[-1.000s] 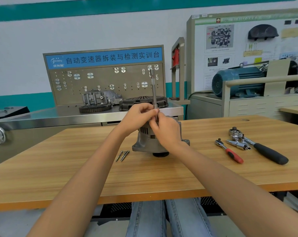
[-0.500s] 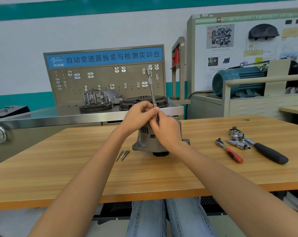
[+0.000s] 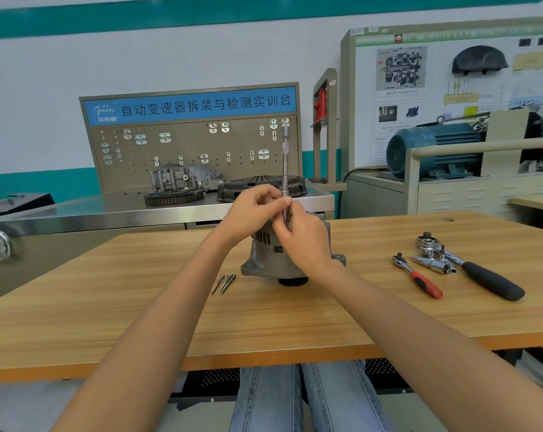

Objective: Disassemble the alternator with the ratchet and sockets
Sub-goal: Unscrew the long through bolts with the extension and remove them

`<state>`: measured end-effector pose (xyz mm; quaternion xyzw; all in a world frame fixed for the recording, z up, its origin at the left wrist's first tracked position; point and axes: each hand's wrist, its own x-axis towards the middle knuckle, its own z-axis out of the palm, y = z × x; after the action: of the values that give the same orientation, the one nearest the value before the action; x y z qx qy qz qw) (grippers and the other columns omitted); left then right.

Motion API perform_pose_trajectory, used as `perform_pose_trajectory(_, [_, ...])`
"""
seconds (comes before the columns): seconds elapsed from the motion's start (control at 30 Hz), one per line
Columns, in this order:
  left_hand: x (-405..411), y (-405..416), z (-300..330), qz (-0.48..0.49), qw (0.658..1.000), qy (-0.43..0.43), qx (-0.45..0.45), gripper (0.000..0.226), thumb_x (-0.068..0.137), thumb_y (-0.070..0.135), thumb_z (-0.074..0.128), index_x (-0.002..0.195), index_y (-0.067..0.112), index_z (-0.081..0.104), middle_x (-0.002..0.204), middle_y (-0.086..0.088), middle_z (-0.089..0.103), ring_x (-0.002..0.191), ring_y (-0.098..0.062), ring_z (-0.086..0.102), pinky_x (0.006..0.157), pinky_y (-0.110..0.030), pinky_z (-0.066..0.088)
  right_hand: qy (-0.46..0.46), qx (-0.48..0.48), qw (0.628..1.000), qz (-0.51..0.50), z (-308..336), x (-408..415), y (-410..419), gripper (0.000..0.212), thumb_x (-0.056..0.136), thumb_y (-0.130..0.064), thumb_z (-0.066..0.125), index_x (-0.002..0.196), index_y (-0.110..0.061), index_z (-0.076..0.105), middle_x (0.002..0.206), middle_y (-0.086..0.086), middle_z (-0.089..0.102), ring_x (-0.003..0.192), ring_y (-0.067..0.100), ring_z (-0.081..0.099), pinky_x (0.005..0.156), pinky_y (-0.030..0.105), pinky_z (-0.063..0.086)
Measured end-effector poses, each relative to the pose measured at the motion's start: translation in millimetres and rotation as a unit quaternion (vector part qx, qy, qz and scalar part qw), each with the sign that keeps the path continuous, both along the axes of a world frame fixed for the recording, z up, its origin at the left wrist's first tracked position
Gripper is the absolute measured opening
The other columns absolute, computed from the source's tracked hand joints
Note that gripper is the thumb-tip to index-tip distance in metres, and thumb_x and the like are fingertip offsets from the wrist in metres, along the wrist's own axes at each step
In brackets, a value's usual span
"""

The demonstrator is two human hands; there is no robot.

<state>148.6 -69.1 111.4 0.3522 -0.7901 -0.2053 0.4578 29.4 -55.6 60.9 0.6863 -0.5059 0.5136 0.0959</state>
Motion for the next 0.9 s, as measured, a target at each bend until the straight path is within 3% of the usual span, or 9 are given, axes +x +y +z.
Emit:
perform_pose_trajectory(0.1, [-1.4, -1.1, -0.7, 0.008, 1.000, 0.009, -0.001, 0.012, 0.094, 0.026, 0.059, 0.084, 0.023, 0.064, 0.070, 0.009, 0.058, 0.059, 0.010, 0.052, 0.056, -0.003, 0.039, 0.005, 0.002, 1.000, -0.003, 1.4, 0.1, -0.4, 0.025, 0.097, -0.029, 0.045, 0.094, -0.007, 0.056, 0.070, 0.003, 0.057, 0.068, 0.021, 0.058, 0.063, 0.037, 0.048])
perform_pose_trajectory(0.23, [0.3, -1.0, 0.1, -0.012, 0.999, 0.035, 0.039, 0.020, 0.097, 0.028, 0.054, 0.109, 0.023, 0.069, 0.095, 0.013, 0.069, 0.083, 0.010, 0.061, 0.068, -0.002, 0.043, -0.002, 0.025, 1.000, -0.005, 4.2, 0.9, -1.3, 0.018, 0.095, -0.026, 0.047, 0.085, -0.011, 0.051, 0.070, 0.005, 0.058, 0.068, 0.022, 0.058, 0.062, 0.038, 0.048])
perform_pose_trajectory(0.33, [0.9, 1.0, 3.4, -0.033, 0.995, 0.058, 0.072, 0.026, 0.099, 0.024, 0.051, 0.121, 0.022, 0.064, 0.103, 0.013, 0.071, 0.090, 0.008, 0.064, 0.070, -0.004, 0.044, -0.011, 0.032, 0.999, -0.007, 5.8, 1.7, -2.4, 0.017, 0.094, -0.024, 0.047, 0.084, -0.012, 0.052, 0.070, 0.006, 0.059, 0.068, 0.021, 0.058, 0.062, 0.036, 0.047])
perform_pose_trajectory(0.47, [1.4, 2.7, 7.8, -0.042, 0.993, 0.054, 0.092, 0.024, 0.099, 0.025, 0.052, 0.118, 0.024, 0.065, 0.101, 0.012, 0.073, 0.094, 0.006, 0.066, 0.086, -0.021, 0.044, -0.019, 0.041, 0.999, -0.003, 5.1, 2.5, -2.9, 0.016, 0.092, -0.023, 0.048, 0.083, -0.011, 0.053, 0.071, 0.007, 0.060, 0.067, 0.022, 0.058, 0.062, 0.037, 0.049])
perform_pose_trajectory(0.7, [3.5, 1.7, 10.3, -0.044, 0.994, 0.057, 0.087, 0.013, 0.096, 0.024, 0.057, 0.102, 0.025, 0.068, 0.091, 0.012, 0.074, 0.088, 0.001, 0.069, 0.073, -0.012, 0.043, -0.003, 0.028, 1.000, -0.005, 3.9, 1.9, -4.6, 0.017, 0.092, -0.023, 0.048, 0.086, -0.010, 0.056, 0.071, 0.007, 0.061, 0.067, 0.021, 0.057, 0.065, 0.039, 0.050])
perform_pose_trajectory(0.8, [3.1, 1.4, 9.3, -0.036, 0.993, 0.072, 0.082, 0.006, 0.092, 0.025, 0.063, 0.095, 0.024, 0.068, 0.080, 0.015, 0.073, 0.078, 0.004, 0.068, 0.058, -0.003, 0.043, -0.013, 0.018, 1.000, 0.000, 2.6, 1.6, -4.6, 0.023, 0.096, -0.030, 0.046, 0.089, -0.011, 0.056, 0.073, 0.006, 0.062, 0.068, 0.020, 0.059, 0.065, 0.039, 0.050])
perform_pose_trajectory(0.9, [2.4, -1.1, 9.1, -0.021, 0.993, 0.083, 0.081, 0.004, 0.089, 0.026, 0.067, 0.091, 0.023, 0.067, 0.074, 0.014, 0.071, 0.069, 0.007, 0.065, 0.055, -0.002, 0.041, -0.021, 0.011, 1.000, -0.008, 1.6, 1.3, -5.2, 0.028, 0.099, -0.035, 0.043, 0.094, -0.010, 0.056, 0.074, 0.004, 0.061, 0.069, 0.019, 0.059, 0.063, 0.037, 0.050])
